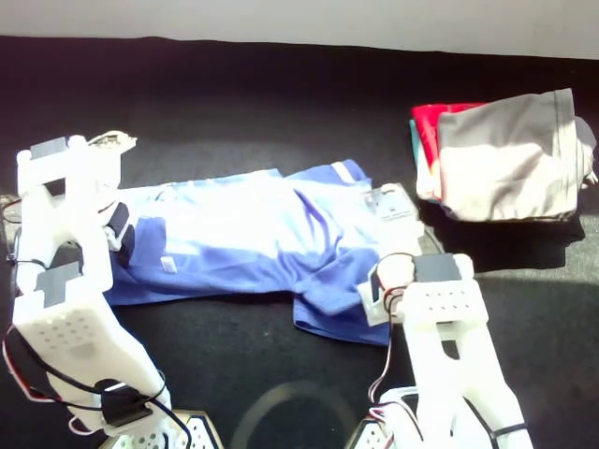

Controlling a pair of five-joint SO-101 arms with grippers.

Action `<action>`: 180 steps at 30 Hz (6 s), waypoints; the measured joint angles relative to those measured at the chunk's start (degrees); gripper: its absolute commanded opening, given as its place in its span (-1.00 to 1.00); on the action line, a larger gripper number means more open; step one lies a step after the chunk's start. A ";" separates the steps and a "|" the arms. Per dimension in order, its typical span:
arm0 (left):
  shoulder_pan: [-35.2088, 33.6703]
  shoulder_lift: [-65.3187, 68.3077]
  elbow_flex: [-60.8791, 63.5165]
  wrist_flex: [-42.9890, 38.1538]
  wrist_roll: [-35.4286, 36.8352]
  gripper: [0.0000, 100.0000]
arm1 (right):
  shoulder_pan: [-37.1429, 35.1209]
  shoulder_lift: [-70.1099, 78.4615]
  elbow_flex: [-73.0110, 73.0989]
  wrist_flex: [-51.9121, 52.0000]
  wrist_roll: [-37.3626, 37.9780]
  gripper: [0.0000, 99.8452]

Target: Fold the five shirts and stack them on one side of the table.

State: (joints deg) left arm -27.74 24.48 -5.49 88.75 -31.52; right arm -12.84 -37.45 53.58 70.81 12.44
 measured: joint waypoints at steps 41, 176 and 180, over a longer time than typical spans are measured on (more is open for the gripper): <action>2.02 23.91 -29.01 -13.54 10.46 -0.98 | -2.90 85.19 -85.98 -11.78 -5.63 -0.98; -5.71 -10.29 27.52 -33.93 15.56 -0.98 | -5.89 83.87 -113.14 10.37 1.67 -0.62; -5.71 -10.37 27.52 -33.93 15.56 -0.98 | -6.24 83.78 -121.76 17.85 1.58 -0.62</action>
State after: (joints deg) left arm -33.45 14.11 22.02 54.81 -15.96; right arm -19.08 46.33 -68.18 88.66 14.02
